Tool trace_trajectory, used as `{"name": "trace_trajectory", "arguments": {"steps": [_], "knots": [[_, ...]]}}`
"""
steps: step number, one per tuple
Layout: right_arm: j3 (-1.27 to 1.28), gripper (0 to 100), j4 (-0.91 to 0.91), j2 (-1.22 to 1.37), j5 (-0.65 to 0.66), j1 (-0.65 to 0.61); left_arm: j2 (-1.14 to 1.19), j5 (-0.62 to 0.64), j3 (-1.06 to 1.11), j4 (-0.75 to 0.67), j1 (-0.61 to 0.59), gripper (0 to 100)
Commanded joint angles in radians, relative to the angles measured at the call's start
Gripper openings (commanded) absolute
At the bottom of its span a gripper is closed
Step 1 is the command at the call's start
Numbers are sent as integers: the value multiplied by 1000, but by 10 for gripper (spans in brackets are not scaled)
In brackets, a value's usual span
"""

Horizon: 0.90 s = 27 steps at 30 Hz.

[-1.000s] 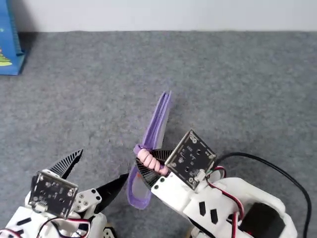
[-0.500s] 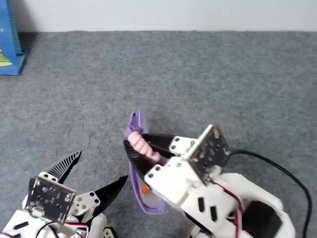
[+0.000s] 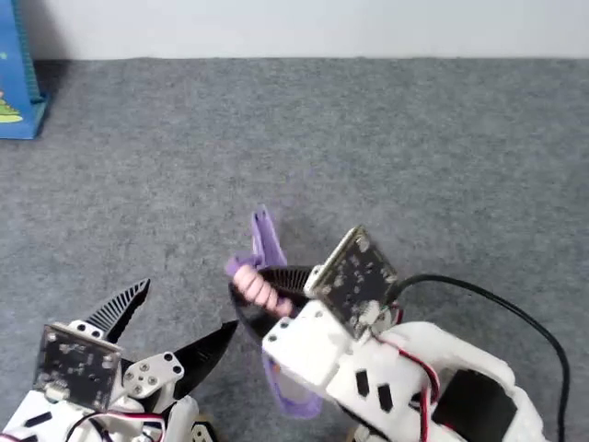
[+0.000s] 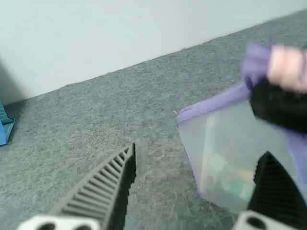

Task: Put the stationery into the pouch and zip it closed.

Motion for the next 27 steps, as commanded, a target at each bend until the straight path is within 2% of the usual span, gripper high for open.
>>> {"name": "trace_trajectory", "arguments": {"steps": [1,5,12,16,21,27], "knots": [[-12,8,21,15,-11,-41,34,23,-38,-38,41,374],[-12,8,21,15,-5,-44,34,21,-27,-6,160,374],[-12,8,-31,15,-3,-59,31,20,62,-29,184,374],[-12,8,-44,22,-2,-165,28,20,82,-54,184,374],[-12,8,-27,16,-2,-231,28,0,85,-52,186,374],[-12,8,74,15,-2,-354,28,-21,87,-51,186,374]]}}
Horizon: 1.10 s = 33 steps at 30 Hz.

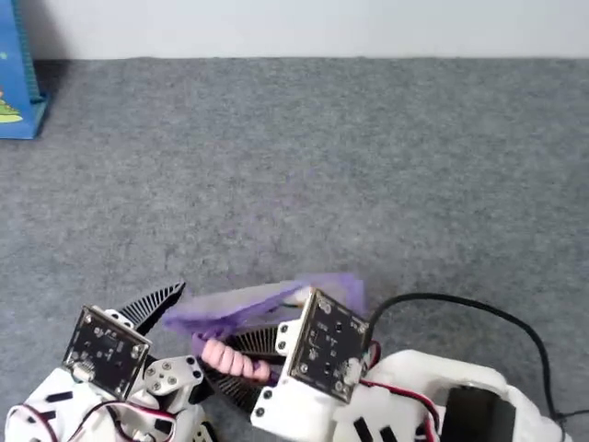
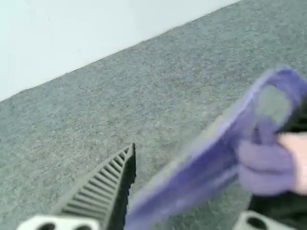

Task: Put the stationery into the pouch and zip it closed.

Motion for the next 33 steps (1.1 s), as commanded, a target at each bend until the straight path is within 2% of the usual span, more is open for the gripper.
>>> {"name": "trace_trajectory", "arguments": {"steps": [1,6,16,23,30,33], "knots": [[-8,8,59,16,0,-67,26,-9,2,-25,3,374],[-8,8,70,-31,31,-68,26,-11,4,-23,3,370],[-3,8,64,-174,60,-51,26,-11,4,-25,5,263],[-3,8,10,-183,66,131,25,-11,2,8,5,258],[-3,8,-41,-185,66,236,25,-11,-4,28,5,258],[-2,8,-35,-182,63,243,25,-9,-4,25,5,253]]}}
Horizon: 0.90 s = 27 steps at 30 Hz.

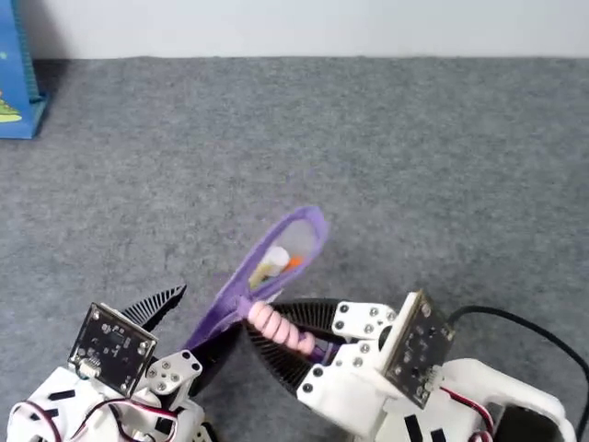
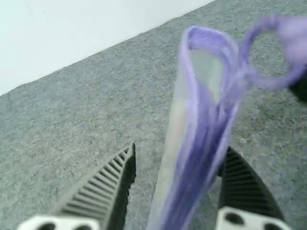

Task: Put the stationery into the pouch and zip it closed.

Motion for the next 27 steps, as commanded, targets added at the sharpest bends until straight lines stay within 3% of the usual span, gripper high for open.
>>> {"name": "trace_trajectory", "arguments": {"steps": [1,5,13,27], "knots": [[-8,8,-21,-13,11,15,23,-2,-13,-2,5,242],[-6,8,1,-8,8,-13,23,3,-15,-37,23,210],[114,8,1,-15,12,-165,23,5,-5,-46,195,211],[137,8,-2,-8,15,-255,23,0,-5,-38,207,211]]}}
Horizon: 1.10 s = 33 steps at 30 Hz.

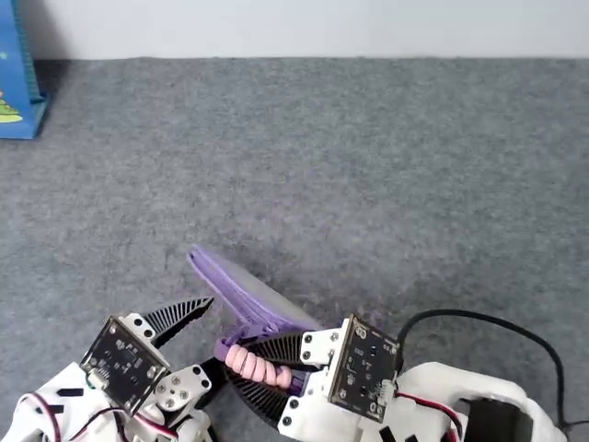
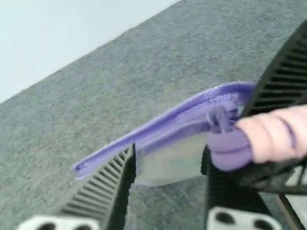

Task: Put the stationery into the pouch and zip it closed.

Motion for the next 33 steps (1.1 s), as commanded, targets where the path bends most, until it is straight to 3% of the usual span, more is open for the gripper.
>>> {"name": "trace_trajectory", "arguments": {"steps": [1,7,14,19,23,33], "knots": [[-2,8,-7,12,11,-38,23,0,-4,-23,6,211],[-3,8,-97,8,11,59,23,0,30,-29,8,211],[-2,8,-260,62,12,70,23,5,27,-46,8,216],[-3,8,-335,124,12,59,23,63,30,-41,2,299],[-3,8,-335,137,12,19,23,149,27,-43,2,310],[-3,8,-216,45,12,10,-158,146,28,-38,-2,310]]}}
